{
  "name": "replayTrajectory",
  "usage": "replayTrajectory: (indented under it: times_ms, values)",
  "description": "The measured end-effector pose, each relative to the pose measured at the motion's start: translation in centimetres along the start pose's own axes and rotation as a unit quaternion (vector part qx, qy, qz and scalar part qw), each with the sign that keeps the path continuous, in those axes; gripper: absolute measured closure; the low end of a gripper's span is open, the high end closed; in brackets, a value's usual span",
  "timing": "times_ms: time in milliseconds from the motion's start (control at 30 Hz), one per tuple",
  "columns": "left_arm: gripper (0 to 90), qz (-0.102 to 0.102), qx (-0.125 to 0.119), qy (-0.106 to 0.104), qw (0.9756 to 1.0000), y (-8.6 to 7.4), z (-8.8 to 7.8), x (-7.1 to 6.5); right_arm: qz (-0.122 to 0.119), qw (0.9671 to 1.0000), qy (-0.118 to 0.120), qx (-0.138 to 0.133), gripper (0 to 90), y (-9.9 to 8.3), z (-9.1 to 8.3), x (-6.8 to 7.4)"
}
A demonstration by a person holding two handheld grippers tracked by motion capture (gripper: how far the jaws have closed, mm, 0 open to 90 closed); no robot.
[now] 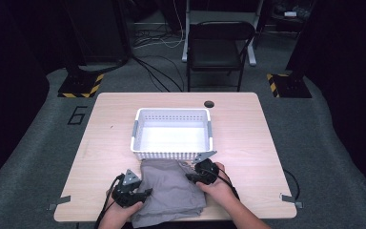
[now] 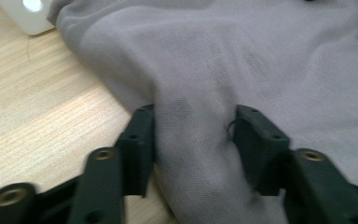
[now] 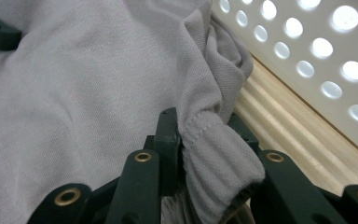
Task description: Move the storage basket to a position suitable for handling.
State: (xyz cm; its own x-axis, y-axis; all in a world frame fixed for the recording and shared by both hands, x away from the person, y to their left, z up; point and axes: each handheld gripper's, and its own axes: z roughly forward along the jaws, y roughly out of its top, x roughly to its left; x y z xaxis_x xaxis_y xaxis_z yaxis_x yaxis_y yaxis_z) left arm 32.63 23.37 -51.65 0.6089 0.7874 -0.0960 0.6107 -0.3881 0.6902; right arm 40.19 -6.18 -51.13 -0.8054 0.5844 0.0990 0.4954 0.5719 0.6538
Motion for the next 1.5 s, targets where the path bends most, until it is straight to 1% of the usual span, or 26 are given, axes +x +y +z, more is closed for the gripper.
replayTrajectory:
  times_ms: [100,200,233,267,300,367,400,433,467,500,533,567,633,700,733,767,900,967,1000,1067,1100,1133,1267,1333,1367,1500]
  values:
    - [63.8,-0.014,0.001,-0.009,0.9999,0.1,0.0,0.1,0.008,1.0,0.002,-0.005,72.5,-0.1,0.1,0.0]
    - [69.0,-0.02,0.001,-0.008,0.9998,0.1,0.0,-0.1,0.012,0.9999,0.005,0.001,74.1,0.0,-0.1,0.0]
    - [71.0,-0.002,0.002,-0.001,1.0,0.2,-0.2,-0.2,0.007,1.0,0.002,0.001,74.8,0.0,-0.1,0.0]
    - [72.5,-0.008,-0.005,-0.001,1.0,0.3,-0.2,-0.4,0.002,1.0,0.002,0.002,75.3,0.0,-0.1,0.1]
    - [74.1,0.002,-0.001,0.003,1.0,0.4,-0.3,-0.4,0.003,1.0,-0.002,0.002,75.9,0.0,-0.1,0.3]
    - [76.1,0.003,-0.001,0.0,1.0,0.4,-0.4,-0.6,0.001,1.0,-0.005,0.005,76.8,0.1,-0.2,0.4]
    - [76.5,0.005,-0.001,-0.005,1.0,0.5,-0.5,-0.5,-0.005,1.0,-0.007,0.002,77.2,0.1,-0.3,0.4]
    - [76.8,-0.005,-0.005,-0.006,1.0,0.5,-0.5,-0.6,0.005,1.0,-0.007,0.003,77.5,0.0,-0.3,0.6]
    - [77.0,-0.01,-0.003,-0.011,0.9999,0.5,-0.6,-0.5,-0.004,1.0,-0.006,0.004,77.6,0.0,-0.4,0.5]
    - [77.1,-0.011,-0.003,-0.012,0.9999,0.5,-0.7,-0.5,0.007,0.9999,-0.007,0.003,77.8,0.0,-0.5,0.7]
    - [77.1,-0.012,-0.005,-0.014,0.9998,0.6,-0.8,-0.4,0.002,0.9999,-0.01,-0.006,77.9,0.0,-0.5,0.7]
    - [77.1,-0.012,-0.005,-0.014,0.9998,0.6,-0.8,-0.4,0.003,1.0,-0.006,0.001,78.0,0.0,-0.7,0.7]
    - [77.2,-0.005,-0.006,-0.011,0.9999,0.6,-0.9,-0.4,0.006,0.9999,-0.008,-0.005,78.1,0.0,-0.7,0.8]
    - [77.2,-0.001,-0.005,-0.011,0.9999,0.8,-1.3,-0.7,-0.002,1.0,-0.007,0.0,78.3,0.2,-1.2,0.9]
    - [77.2,-0.003,-0.005,-0.013,0.9999,0.8,-1.4,-0.8,0.005,0.9999,-0.009,0.0,78.3,0.3,-1.4,1.1]
    - [77.2,0.004,-0.003,-0.012,0.9999,0.9,-1.6,-0.8,-0.001,1.0,-0.009,-0.004,78.4,0.3,-1.6,1.1]
    - [77.3,-0.003,-0.013,-0.018,0.9998,1.0,-2.2,-1.0,-0.003,0.9999,-0.006,-0.014,78.6,0.5,-2.6,1.4]
    - [77.3,-0.008,-0.013,-0.019,0.9997,1.1,-2.5,-1.0,0.006,0.9996,-0.005,-0.026,78.6,0.7,-3.1,1.5]
    - [77.3,-0.001,-0.017,-0.02,0.9997,1.2,-2.6,-0.9,0.003,0.9996,-0.001,-0.028,78.7,0.7,-3.3,1.5]
    - [77.2,-0.018,-0.022,-0.023,0.9993,1.2,-2.8,-1.0,0.01,0.9996,0.002,-0.026,78.8,0.8,-3.7,1.5]
    - [77.3,-0.013,-0.021,-0.026,0.9994,1.3,-3.0,-0.9,0.011,0.9994,0.002,-0.032,78.7,0.8,-3.8,1.5]
    - [77.2,-0.019,-0.023,-0.024,0.9993,1.3,-3.1,-1.0,0.009,0.9995,0.006,-0.031,78.8,0.8,-4.0,1.5]
    - [77.2,-0.017,-0.02,-0.033,0.9991,1.1,-3.5,-1.3,0.013,0.9996,0.012,-0.022,78.7,0.9,-4.3,1.6]
    - [77.3,-0.021,-0.019,-0.034,0.999,1.0,-3.7,-1.6,0.005,0.9998,0.011,-0.018,78.7,1.0,-4.4,1.7]
    - [77.3,-0.017,-0.018,-0.036,0.999,1.1,-3.8,-1.6,0.01,0.9998,0.011,-0.016,78.7,1.0,-4.5,1.9]
    - [77.3,-0.014,-0.014,-0.035,0.9992,1.1,-4.2,-2.1,0.0,0.9999,0.012,-0.012,78.8,1.4,-4.9,2.1]
